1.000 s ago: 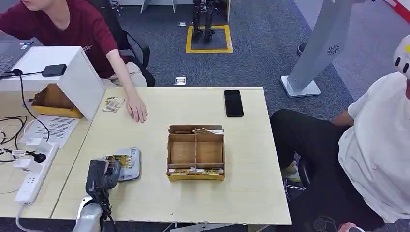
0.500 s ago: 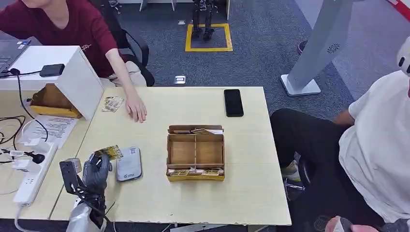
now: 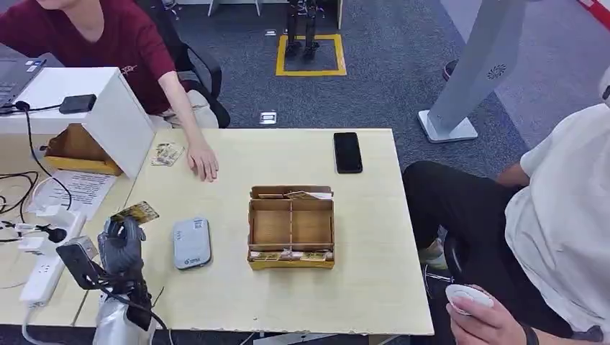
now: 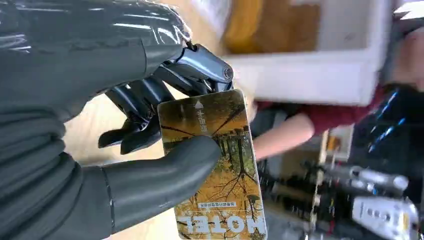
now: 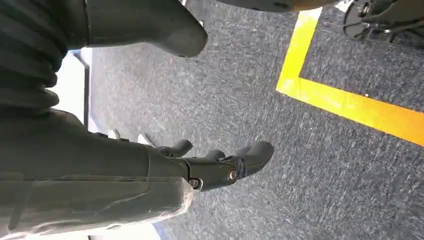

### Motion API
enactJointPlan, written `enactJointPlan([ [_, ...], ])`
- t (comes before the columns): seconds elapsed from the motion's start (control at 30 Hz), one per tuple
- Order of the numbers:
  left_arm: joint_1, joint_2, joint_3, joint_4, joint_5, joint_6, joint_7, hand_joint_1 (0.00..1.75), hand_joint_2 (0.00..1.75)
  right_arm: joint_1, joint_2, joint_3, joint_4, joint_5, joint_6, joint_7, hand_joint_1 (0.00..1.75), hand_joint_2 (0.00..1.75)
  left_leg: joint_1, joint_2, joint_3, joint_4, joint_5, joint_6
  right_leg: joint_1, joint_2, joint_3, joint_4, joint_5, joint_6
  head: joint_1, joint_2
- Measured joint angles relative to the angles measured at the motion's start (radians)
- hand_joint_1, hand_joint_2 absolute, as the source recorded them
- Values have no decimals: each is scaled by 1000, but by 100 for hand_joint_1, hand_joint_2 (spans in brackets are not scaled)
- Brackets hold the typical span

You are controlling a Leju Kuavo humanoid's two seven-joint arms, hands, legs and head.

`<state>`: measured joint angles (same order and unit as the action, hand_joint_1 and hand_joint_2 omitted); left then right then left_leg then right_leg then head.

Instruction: Pass the card to the sensor for recognition and then transmit it.

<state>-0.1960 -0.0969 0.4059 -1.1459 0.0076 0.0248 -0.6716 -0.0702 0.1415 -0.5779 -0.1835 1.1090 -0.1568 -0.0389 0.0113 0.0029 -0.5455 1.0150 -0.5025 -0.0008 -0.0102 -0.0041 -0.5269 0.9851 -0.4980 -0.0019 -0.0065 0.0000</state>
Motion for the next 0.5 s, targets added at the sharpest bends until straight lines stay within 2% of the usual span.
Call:
enactJointPlan([
  [0.1,-26,0,-11,-35,-207,246,-25,175,175,-2,3,0,-1,18,5,0,0,175,0,1,0,0,0,0,0,0,0,0,1,-1,0,0],
  [0.17,-36,16,-58,-53,-390,488,-30,175,175,-4,4,1,-1,43,12,1,0,175,0,1,0,0,0,0,0,1,0,0,1,-1,0,0],
  [0.2,-43,27,-81,-53,-503,581,-30,175,175,-6,5,2,-1,55,15,3,0,175,0,1,0,0,0,0,0,0,0,0,1,-1,0,0],
  [0.23,-51,34,-89,-53,-618,629,-30,175,175,-9,6,3,-1,66,18,6,0,175,0,0,0,0,0,0,0,0,0,0,1,-1,0,0],
  [0.27,-61,34,-87,-53,-753,651,-31,175,175,-13,7,5,-1,77,23,10,0,175,0,0,0,0,0,0,0,0,0,0,1,-1,0,0],
  [0.37,-84,31,-65,-70,-1025,663,-31,175,175,-22,10,8,-2,98,31,15,0,175,0,1,0,0,0,0,0,1,0,1,1,-1,0,0],
  [0.5,-100,10,-17,-128,-1257,665,-30,175,175,-28,12,10,-2,119,34,21,0,175,0,2,0,0,0,0,0,2,-1,1,1,-1,0,0],
])
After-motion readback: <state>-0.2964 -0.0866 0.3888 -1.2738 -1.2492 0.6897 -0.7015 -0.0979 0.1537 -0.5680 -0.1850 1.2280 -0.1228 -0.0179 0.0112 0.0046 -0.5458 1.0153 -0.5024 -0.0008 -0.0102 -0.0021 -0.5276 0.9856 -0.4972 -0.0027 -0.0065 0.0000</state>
